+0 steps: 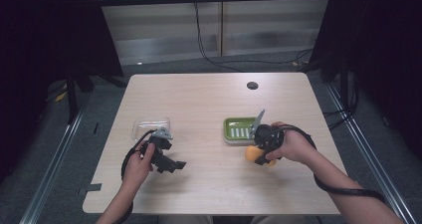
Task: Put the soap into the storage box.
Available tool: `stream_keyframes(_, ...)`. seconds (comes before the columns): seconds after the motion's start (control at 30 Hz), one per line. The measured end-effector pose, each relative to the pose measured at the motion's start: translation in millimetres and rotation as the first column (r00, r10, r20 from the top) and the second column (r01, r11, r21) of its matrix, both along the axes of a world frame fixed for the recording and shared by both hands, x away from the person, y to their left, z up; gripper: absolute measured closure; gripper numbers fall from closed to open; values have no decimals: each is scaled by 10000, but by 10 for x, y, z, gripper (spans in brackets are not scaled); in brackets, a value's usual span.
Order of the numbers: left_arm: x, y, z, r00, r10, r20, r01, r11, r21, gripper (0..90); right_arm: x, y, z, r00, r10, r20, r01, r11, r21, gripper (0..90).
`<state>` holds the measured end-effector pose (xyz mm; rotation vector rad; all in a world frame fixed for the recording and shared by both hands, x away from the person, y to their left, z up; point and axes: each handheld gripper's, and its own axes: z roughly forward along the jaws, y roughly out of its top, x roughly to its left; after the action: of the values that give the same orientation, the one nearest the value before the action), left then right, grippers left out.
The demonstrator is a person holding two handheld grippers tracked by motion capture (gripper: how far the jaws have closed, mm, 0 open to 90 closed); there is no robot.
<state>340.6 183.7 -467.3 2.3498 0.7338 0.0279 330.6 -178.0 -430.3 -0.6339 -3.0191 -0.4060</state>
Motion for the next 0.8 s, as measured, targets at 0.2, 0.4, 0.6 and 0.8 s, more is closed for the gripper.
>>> stream_keyframes(0.2,3,5,4,10000,6,-3,-6,10000,-5,35,64,16,60,9999,107,57,-106,9999,-69,504)
stream_keyframes(0.4,3,9,10,10000,13,-19,-13,10000,8,35,132,26,93,9999,147,82,-146,9999,-84,504)
stream_keyframes(0.6,3,6,7,10000,-17,-41,17,9999,-106,35,177,34,102,9997,198,135,-197,9998,-64,504)
stream_keyframes(0.8,5,8,10,10000,-53,-68,52,10000,-76,36,221,67,130,9992,338,203,-336,9994,-97,504)
